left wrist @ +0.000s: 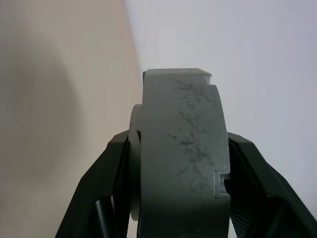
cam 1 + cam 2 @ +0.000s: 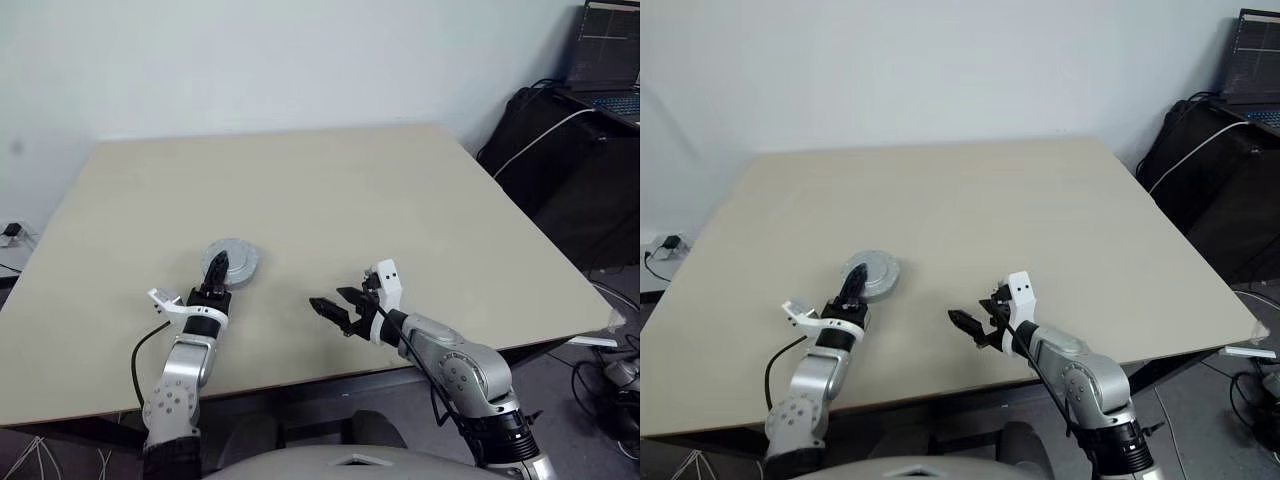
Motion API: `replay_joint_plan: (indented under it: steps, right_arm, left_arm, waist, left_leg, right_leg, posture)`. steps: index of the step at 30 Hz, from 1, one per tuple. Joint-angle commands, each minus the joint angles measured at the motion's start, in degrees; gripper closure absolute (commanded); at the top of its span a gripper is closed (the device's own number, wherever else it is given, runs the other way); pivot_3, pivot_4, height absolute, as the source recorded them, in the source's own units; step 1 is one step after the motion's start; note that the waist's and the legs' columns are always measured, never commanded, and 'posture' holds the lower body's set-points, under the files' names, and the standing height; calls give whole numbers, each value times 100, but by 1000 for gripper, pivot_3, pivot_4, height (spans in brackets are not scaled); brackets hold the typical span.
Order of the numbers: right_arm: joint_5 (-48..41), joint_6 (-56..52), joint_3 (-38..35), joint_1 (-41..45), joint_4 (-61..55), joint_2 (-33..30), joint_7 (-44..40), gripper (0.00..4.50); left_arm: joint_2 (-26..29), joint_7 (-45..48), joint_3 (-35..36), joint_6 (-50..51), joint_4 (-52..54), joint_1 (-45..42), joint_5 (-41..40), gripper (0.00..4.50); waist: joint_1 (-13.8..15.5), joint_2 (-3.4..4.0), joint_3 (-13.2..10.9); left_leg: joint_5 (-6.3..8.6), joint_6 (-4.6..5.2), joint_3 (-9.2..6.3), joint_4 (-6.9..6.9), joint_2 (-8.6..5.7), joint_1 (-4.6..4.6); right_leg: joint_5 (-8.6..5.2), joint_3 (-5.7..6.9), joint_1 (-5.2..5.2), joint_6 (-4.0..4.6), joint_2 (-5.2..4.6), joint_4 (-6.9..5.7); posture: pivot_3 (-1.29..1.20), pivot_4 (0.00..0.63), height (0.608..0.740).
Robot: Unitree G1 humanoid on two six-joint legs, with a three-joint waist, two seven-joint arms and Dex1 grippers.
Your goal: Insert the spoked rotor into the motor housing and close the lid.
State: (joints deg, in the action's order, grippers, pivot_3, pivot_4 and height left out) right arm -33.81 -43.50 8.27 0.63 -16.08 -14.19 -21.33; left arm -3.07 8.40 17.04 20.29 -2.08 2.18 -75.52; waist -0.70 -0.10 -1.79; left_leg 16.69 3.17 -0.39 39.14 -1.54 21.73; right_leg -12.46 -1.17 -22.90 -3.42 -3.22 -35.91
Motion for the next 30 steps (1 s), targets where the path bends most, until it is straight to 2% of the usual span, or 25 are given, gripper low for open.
replay_joint_plan:
  steps: [1,9,15,20,25,30]
  right_arm:
    - [195,347,-49,-77,-176,-34,-103,0]
    - [696,923,-59,-395,-153,-64,-121,0]
    - [1752,2279,192,-652,170,-189,-125,0]
    - [2459,3274,349,-777,636,-162,-34,0]
    - [2638,3575,357,-842,803,-29,-56,0]
    - [2701,3597,327,-836,871,25,-79,0]
  left_arm:
    - [53,232,344,-225,-422,-685,167,2397]
    - [208,141,998,-823,-2004,-2040,958,2397]
    - [365,-201,1423,-1128,-3024,-2775,1454,2397]
    - [446,-550,1674,-1264,-3691,-3155,1796,2397]
    - [421,-690,1773,-1210,-3916,-3223,2036,2397]
    - [362,-825,1843,-1094,-3880,-3150,2160,713]
  waist:
    - [6,-5,1]
    - [20,-22,5]
    - [18,-33,6]
    - [13,-38,7]
    - [20,-40,8]
    - [20,-38,23]
  left_leg:
    - [0,-1,0,0,0,-1]
    - [-1,-3,-6,-1,-5,-1]
    - [-1,-3,-6,-2,-7,-1]
    - [-4,-7,-7,-1,-9,-2]
    - [-8,-15,-10,-1,-8,-4]
    - [-9,-15,-11,-1,-6,-16]
  right_leg:
    - [2,0,1,4,2,0]
    - [5,-2,9,7,3,3]
    - [7,-5,8,2,3,4]
    - [13,-6,8,-8,4,3]
    - [27,-8,11,-25,3,2]
    - [30,-7,19,-19,3,-1]
  posture:
    - [0,0,740]
    - [0,0,740]
    - [0,0,740]
    - [0,0,740]
    - [0,0,740]
    - [0,0,740]
